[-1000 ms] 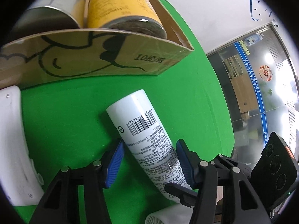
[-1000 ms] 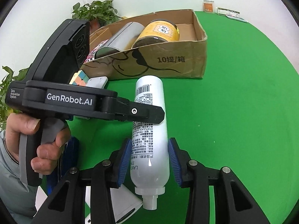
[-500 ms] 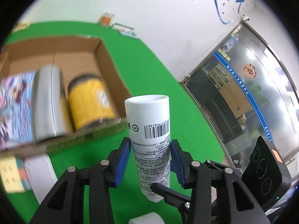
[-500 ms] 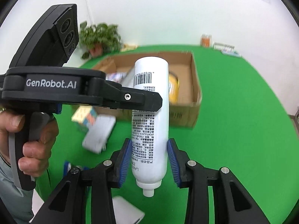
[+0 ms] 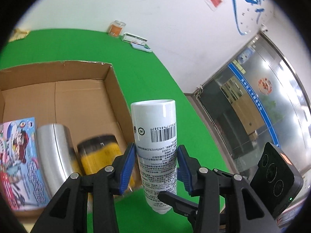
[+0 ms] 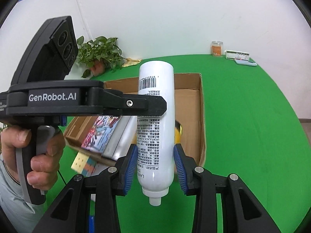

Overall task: Organize rigid objects
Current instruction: 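Lower the spray bottle into the large box and open both grippers, then move the left gripper to the blue stapler on the table, then grasp the blue stapler with the right gripper while the left gripper steadies it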

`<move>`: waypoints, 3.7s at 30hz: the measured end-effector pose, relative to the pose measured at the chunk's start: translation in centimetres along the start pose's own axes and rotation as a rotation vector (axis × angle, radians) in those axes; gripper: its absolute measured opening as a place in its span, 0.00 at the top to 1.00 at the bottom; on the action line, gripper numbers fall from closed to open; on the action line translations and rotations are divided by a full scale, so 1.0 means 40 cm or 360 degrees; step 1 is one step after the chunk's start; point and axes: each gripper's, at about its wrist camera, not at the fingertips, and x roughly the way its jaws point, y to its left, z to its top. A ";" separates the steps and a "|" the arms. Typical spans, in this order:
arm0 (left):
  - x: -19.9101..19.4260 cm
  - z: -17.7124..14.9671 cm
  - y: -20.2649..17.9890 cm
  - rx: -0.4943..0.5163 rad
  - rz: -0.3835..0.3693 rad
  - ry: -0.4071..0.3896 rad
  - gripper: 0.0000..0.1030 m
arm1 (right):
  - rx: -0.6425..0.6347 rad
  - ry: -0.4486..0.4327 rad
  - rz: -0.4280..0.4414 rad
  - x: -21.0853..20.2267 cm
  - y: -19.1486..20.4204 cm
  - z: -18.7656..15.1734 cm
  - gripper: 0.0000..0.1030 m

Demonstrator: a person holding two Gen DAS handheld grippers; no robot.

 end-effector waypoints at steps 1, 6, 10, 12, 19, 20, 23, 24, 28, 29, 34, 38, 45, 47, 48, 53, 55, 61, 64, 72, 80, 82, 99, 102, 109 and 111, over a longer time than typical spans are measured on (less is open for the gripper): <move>0.008 0.011 0.008 -0.0019 0.0000 0.0010 0.59 | -0.0003 0.0026 0.0004 0.024 -0.012 0.023 0.65; 0.103 0.079 0.081 -0.0142 -0.0037 0.0134 0.59 | 0.0022 0.0142 -0.0020 0.131 -0.068 0.087 0.66; 0.171 0.089 0.129 -0.0234 -0.0038 0.0218 0.59 | 0.0047 0.0221 -0.0067 0.223 -0.103 0.104 0.67; 0.211 0.083 0.162 -0.0281 -0.0017 0.0290 0.60 | 0.0056 0.0242 -0.0099 0.250 -0.118 0.103 0.82; 0.290 0.049 0.209 -0.0364 0.0029 0.0425 0.60 | 0.0007 0.0445 -0.0138 0.363 -0.106 0.063 0.97; 0.292 0.049 0.208 -0.0365 0.0029 0.0432 0.60 | 0.0024 0.0436 -0.0142 0.367 -0.109 0.062 0.97; 0.307 0.049 0.204 -0.0341 0.0052 0.0471 0.60 | 0.0026 0.0441 -0.0157 0.372 -0.110 0.055 0.97; 0.312 0.053 0.201 -0.0333 0.0071 0.0477 0.60 | 0.0026 0.0445 -0.0162 0.374 -0.111 0.053 0.97; 0.334 0.063 0.216 -0.0354 0.0119 0.0521 0.60 | 0.0060 0.0460 -0.0208 0.382 -0.133 0.051 0.96; 0.334 0.063 0.218 -0.0345 0.0120 0.0525 0.60 | 0.0076 0.0453 -0.0219 0.375 -0.139 0.048 0.95; 0.297 0.077 0.201 -0.0273 0.0178 0.0504 0.60 | 0.0041 0.0342 -0.0249 0.323 -0.118 0.062 0.70; 0.155 0.078 0.108 -0.0025 0.0249 0.0232 0.57 | -0.0044 0.0019 -0.0359 0.208 -0.063 0.040 0.00; -0.305 -0.132 -0.054 0.0478 0.0579 -0.0593 0.15 | -0.0132 -0.0272 -0.0327 0.015 0.059 -0.095 0.01; -0.406 -0.226 -0.080 0.0521 0.0709 -0.0734 0.08 | -0.0151 -0.0326 -0.0285 -0.047 0.107 -0.161 0.01; -0.448 -0.271 -0.078 0.0516 0.0759 -0.0774 0.05 | -0.0161 -0.0350 -0.0264 -0.068 0.127 -0.186 0.01; -0.518 -0.451 -0.032 0.0293 0.0855 -0.0821 0.03 | -0.0198 -0.0345 -0.0147 -0.136 0.192 -0.344 0.01; -0.517 -0.528 -0.010 0.0236 0.0921 -0.0786 0.03 | -0.0168 -0.0338 -0.0120 -0.151 0.201 -0.392 0.01; -0.492 -0.688 0.009 0.0116 0.0958 -0.0626 0.03 | -0.0067 -0.0142 -0.0060 -0.192 0.200 -0.549 0.01; -0.459 -0.734 0.019 0.0059 0.0847 -0.0498 0.03 | -0.0019 -0.0007 -0.0007 -0.193 0.189 -0.625 0.01; -0.350 -0.775 0.103 -0.0274 0.0427 -0.0159 0.03 | -0.0097 0.0128 0.0141 -0.186 0.277 -0.711 0.15; -0.243 -0.766 0.150 -0.0403 0.0344 0.0030 0.16 | -0.0370 0.0262 0.0299 -0.122 0.417 -0.738 0.33; -0.224 -0.762 0.161 -0.0436 0.0402 0.0085 0.24 | -0.0450 0.0280 0.0195 -0.090 0.418 -0.758 0.42; -0.228 -0.747 0.218 -0.0573 0.0225 -0.0018 0.59 | -0.0567 0.0121 0.0061 -0.034 0.293 -0.667 0.48; -0.241 -0.757 0.227 -0.0608 0.0139 -0.0032 0.66 | -0.0368 0.0182 0.0316 -0.038 0.301 -0.648 0.47; -0.241 -0.760 0.238 -0.0691 0.0066 -0.0051 0.69 | -0.0113 0.0387 0.0393 0.026 0.385 -0.649 0.35; -0.235 -0.760 0.241 -0.0714 0.0038 -0.0047 0.70 | -0.0005 0.0404 0.0416 0.051 0.379 -0.641 0.34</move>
